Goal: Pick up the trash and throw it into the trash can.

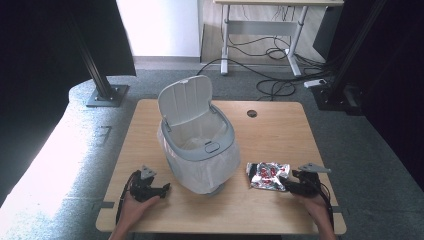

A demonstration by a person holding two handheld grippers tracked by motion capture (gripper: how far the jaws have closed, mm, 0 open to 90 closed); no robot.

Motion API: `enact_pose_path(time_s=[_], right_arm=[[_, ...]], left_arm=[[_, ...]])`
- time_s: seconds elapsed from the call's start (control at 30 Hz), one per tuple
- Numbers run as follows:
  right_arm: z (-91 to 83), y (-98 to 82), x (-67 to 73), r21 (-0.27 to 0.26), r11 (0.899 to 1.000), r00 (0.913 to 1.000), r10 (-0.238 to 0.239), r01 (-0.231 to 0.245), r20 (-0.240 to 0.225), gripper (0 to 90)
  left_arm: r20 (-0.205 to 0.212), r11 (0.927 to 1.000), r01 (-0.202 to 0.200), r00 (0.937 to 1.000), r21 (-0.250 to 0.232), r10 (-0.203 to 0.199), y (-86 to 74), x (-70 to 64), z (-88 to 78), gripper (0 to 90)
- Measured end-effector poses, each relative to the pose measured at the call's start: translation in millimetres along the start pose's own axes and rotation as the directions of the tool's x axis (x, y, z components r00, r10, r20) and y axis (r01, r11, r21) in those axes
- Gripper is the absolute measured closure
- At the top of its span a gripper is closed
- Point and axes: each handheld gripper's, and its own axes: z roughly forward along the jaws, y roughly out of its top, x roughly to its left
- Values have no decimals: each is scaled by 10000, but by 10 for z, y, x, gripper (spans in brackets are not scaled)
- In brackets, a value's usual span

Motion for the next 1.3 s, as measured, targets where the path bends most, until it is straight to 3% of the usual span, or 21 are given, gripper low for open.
enact_pose_path(time_s=[0.3,0.57,0.83,0.93,1.07,1.3], right_arm=[[87,-59,21,453,9989,9999,-116,117,-8,349],[106,-70,56,555,9979,9994,-341,336,98,433],[94,-67,46,742,9970,9996,-240,227,163,716],[83,-53,34,800,9968,10000,-34,36,-27,810],[57,-39,5,667,9975,9992,236,-215,-314,845],[-128,18,-118,-354,9927,9885,1108,-1150,-1026,858]], left_arm=[[-6,10000,5,10000,-3,-5,0,-2,0,142],[-13,10000,8,10000,-5,-8,-1,-4,0,142],[-17,10000,15,10000,-2,-15,-1,-6,0,142],[-16,10000,11,10000,1,-11,0,-7,0,142],[-17,10000,16,10000,-1,-16,0,-7,0,142],[-16,10000,15,10000,-4,-15,0,-7,0,142]])
